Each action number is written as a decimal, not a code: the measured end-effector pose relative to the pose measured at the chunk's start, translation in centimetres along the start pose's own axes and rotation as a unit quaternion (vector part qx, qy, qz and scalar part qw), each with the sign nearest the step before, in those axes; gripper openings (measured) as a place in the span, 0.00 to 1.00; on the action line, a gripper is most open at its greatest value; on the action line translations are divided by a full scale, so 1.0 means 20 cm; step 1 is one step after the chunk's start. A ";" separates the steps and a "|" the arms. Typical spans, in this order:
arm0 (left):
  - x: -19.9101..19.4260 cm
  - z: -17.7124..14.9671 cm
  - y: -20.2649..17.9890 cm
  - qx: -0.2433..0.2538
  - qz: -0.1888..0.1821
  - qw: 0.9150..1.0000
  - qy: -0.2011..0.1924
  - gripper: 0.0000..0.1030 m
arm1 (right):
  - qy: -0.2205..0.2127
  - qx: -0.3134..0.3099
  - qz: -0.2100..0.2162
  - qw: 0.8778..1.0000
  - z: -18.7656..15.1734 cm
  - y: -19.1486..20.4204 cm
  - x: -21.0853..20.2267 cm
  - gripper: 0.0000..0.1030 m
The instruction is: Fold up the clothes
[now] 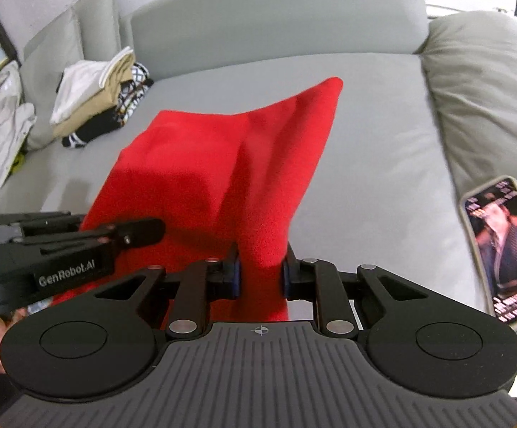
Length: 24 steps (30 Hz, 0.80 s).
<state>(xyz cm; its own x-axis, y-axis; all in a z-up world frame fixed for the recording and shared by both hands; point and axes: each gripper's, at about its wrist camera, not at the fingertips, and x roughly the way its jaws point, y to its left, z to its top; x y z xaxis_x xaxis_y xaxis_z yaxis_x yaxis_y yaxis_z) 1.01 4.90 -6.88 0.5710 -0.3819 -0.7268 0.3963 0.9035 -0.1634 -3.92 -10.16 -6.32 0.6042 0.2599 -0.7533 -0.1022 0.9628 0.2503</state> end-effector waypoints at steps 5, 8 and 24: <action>-0.09 -0.02 -0.22 0.021 -0.019 0.999 -0.028 0.14 | -0.041 0.004 -0.019 0.999 -0.08 -0.14 -0.20 0.20; -0.02 0.01 -0.38 0.045 -0.046 0.997 -0.034 0.14 | -0.058 0.024 -0.038 0.997 -0.12 -0.28 -0.29 0.20; 0.87 0.34 -0.92 0.072 -0.127 0.989 0.008 0.40 | -0.084 0.132 -0.190 0.969 0.06 -1.24 -0.26 0.40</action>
<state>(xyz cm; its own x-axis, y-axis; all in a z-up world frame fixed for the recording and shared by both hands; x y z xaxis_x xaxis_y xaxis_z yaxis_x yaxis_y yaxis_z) 8.60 -19.79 -11.98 0.4284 -0.5897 -0.6847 0.6246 0.7408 -0.2472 -3.54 -35.49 -7.77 0.6808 -0.1463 -0.7177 0.3452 0.9283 0.1382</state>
